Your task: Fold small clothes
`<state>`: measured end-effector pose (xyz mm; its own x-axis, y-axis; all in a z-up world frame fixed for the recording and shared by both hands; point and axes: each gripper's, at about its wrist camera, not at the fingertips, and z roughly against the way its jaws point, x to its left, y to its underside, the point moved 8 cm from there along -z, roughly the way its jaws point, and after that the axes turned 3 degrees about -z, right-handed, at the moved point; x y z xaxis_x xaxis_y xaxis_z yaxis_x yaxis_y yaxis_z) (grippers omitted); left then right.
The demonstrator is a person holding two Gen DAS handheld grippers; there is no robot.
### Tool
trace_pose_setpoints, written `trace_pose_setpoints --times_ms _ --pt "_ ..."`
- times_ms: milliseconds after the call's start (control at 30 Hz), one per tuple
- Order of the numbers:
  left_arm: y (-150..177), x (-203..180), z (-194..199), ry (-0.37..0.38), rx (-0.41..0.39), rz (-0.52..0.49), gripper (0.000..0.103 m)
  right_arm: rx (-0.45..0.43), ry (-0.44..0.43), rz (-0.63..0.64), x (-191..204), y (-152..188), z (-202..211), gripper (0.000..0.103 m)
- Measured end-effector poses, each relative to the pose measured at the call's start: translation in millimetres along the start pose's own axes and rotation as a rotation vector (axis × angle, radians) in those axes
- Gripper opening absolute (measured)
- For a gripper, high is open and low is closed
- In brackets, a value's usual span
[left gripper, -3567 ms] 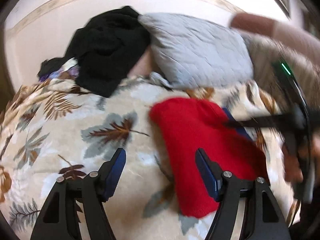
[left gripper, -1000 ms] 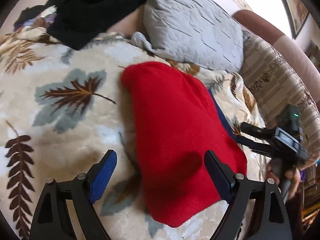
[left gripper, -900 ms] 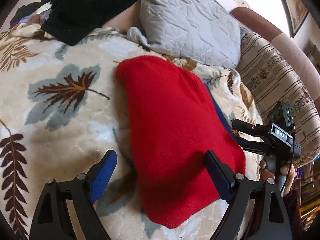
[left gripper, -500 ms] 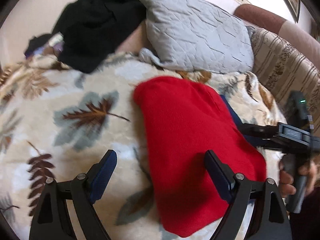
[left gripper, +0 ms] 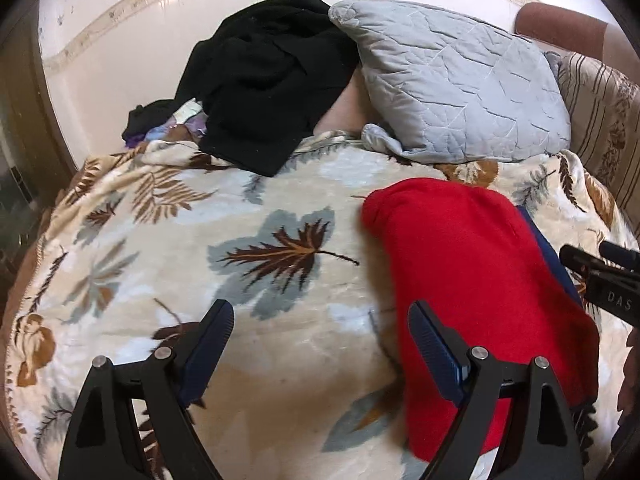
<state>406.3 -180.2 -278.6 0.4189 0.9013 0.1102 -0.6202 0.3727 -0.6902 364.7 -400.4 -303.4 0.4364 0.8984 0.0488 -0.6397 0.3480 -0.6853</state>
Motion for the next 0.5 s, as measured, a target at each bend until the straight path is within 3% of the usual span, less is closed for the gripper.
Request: trace_pose_setpoints --times_ms 500 --pt "1.7 12.0 43.4 -0.01 -0.072 0.008 0.089 -0.138 0.031 0.088 35.0 -5.0 57.2 0.083"
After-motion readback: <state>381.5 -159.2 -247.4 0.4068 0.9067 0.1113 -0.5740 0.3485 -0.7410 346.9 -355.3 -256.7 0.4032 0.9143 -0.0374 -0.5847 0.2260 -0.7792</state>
